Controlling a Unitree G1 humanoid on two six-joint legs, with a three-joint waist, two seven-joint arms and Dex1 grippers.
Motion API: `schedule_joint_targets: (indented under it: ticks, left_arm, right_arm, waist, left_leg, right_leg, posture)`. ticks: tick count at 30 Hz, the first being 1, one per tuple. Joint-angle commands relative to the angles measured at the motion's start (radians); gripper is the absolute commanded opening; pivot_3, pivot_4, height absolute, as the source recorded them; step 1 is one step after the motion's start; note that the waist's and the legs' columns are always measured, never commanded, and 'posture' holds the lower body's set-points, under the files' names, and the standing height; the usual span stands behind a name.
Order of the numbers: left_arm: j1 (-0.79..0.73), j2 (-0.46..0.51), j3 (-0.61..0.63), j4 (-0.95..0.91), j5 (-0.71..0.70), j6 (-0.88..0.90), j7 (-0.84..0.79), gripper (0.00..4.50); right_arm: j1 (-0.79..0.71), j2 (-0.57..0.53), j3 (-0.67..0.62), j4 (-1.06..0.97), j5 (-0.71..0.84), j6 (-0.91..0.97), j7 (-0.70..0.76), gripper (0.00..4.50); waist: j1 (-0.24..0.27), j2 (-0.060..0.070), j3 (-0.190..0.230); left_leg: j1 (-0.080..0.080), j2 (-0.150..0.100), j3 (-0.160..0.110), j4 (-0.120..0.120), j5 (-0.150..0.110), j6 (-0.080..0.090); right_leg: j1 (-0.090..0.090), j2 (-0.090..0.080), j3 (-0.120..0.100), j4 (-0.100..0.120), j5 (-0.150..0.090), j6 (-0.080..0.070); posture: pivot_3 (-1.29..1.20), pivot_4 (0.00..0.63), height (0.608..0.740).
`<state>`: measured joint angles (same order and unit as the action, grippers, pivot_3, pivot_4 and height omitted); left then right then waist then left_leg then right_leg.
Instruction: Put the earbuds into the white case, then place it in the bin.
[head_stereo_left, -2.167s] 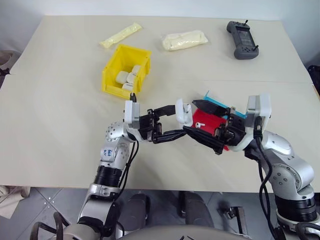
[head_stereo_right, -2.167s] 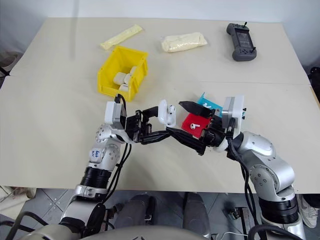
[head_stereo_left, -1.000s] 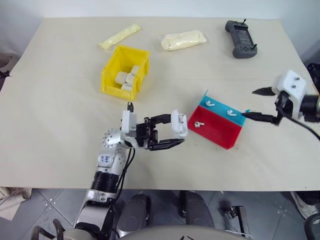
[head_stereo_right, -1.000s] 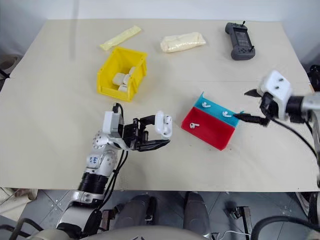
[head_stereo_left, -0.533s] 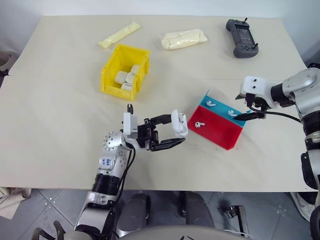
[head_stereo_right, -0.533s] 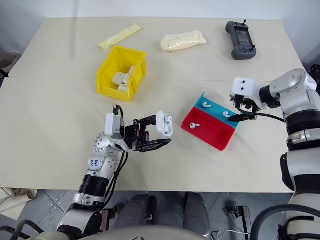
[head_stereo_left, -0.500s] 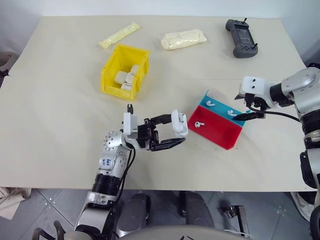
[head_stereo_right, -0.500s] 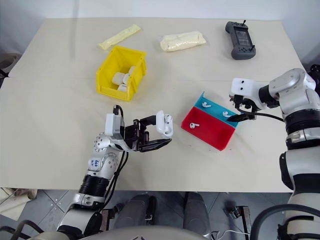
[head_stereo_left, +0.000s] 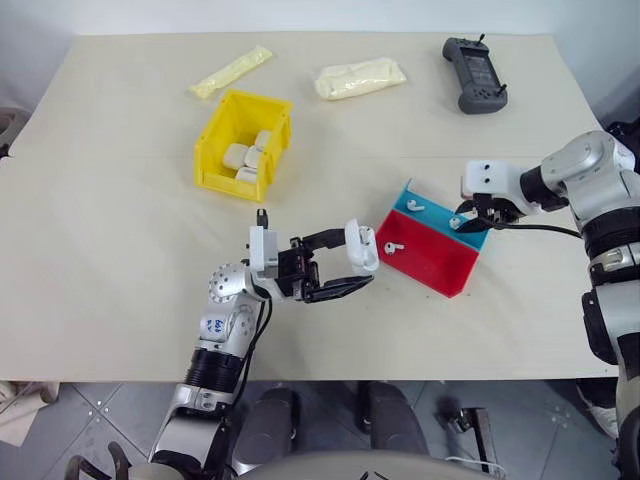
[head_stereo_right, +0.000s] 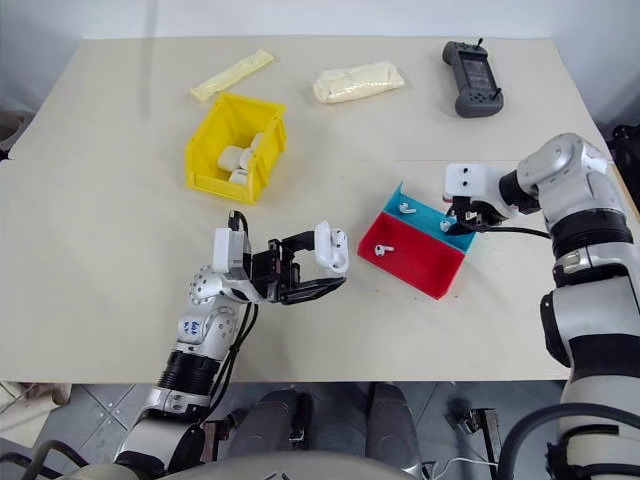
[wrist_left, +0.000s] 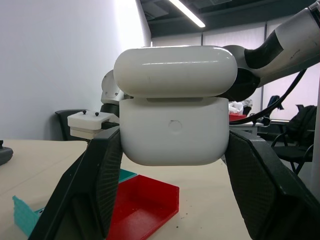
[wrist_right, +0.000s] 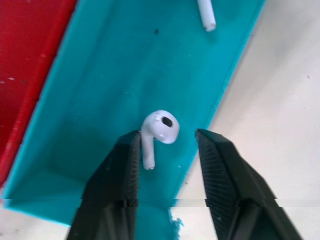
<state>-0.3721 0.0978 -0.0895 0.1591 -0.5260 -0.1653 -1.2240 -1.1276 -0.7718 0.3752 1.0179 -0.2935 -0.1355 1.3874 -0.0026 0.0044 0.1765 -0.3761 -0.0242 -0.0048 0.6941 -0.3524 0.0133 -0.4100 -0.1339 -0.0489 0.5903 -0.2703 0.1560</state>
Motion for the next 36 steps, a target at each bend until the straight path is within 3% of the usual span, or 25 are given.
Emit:
schedule_joint_targets:
  ticks: [1,11,14,18,29,32,36]
  left_arm:
    - [-0.006,0.000,-0.001,-0.043,-0.002,-0.021,0.004,2.75]
    - [-0.011,0.001,0.001,-0.035,-0.003,-0.028,0.005,2.75]
    - [-0.010,0.005,0.004,-0.035,-0.004,-0.028,0.004,2.75]
    - [-0.010,0.009,0.006,-0.035,-0.004,-0.030,0.004,2.75]
    - [-0.008,0.013,0.005,-0.036,-0.005,-0.035,0.005,2.75]
    - [-0.007,0.016,0.005,-0.037,-0.006,-0.033,0.004,2.75]
    - [-0.011,0.017,0.006,-0.033,-0.006,-0.034,0.004,2.75]
  right_arm:
    - [-0.018,0.007,-0.001,0.019,-0.017,-0.023,-0.006,1.88]
    - [-0.014,0.034,-0.008,0.035,-0.023,-0.037,-0.008,1.88]
    - [-0.011,0.035,-0.004,0.040,-0.032,-0.035,-0.001,1.28]
    - [-0.010,0.034,-0.002,0.047,-0.039,-0.033,-0.002,0.04]
    - [-0.014,0.033,-0.027,0.032,-0.016,0.003,0.011,0.04]
    - [-0.028,0.035,-0.058,0.016,0.015,-0.007,0.020,0.64]
    - [-0.041,0.030,-0.065,0.010,0.025,-0.039,0.014,1.98]
  waist:
    - [0.000,0.000,0.000]
    - [-0.001,0.000,0.000]
    - [-0.001,0.000,0.000]
    - [-0.001,0.000,0.000]
    - [0.000,0.000,0.000]
    - [-0.001,0.000,0.000]
    - [-0.001,0.000,0.000]
  left_leg:
    - [0.000,0.000,0.000,0.000,0.000,0.000]
    - [0.000,0.001,0.000,0.000,0.000,0.000]
    - [0.000,0.001,0.000,0.000,0.000,0.000]
    - [0.000,0.001,0.000,0.000,0.000,0.000]
    - [0.000,0.001,0.000,0.001,0.000,0.000]
    - [0.000,0.001,0.000,0.001,0.000,0.000]
    - [0.000,0.001,0.000,0.001,0.000,0.000]
  right_leg:
    - [0.000,0.000,0.000,0.000,0.000,0.000]
    - [0.000,0.000,0.000,0.000,0.000,0.000]
    - [0.000,0.000,0.000,0.000,0.000,0.000]
    - [0.000,0.000,0.000,0.000,0.000,0.000]
    - [0.001,0.000,0.000,0.000,0.000,0.000]
    - [0.001,0.000,0.000,0.000,0.000,0.000]
    - [0.000,0.000,0.000,0.000,0.000,0.000]
  posture:
    - [0.00,0.150,0.740]
    - [0.00,0.150,0.740]
    - [0.00,0.150,0.740]
    - [0.00,0.150,0.740]
    - [0.00,0.150,0.740]
    - [0.00,0.150,0.740]
    - [0.00,0.150,0.740]
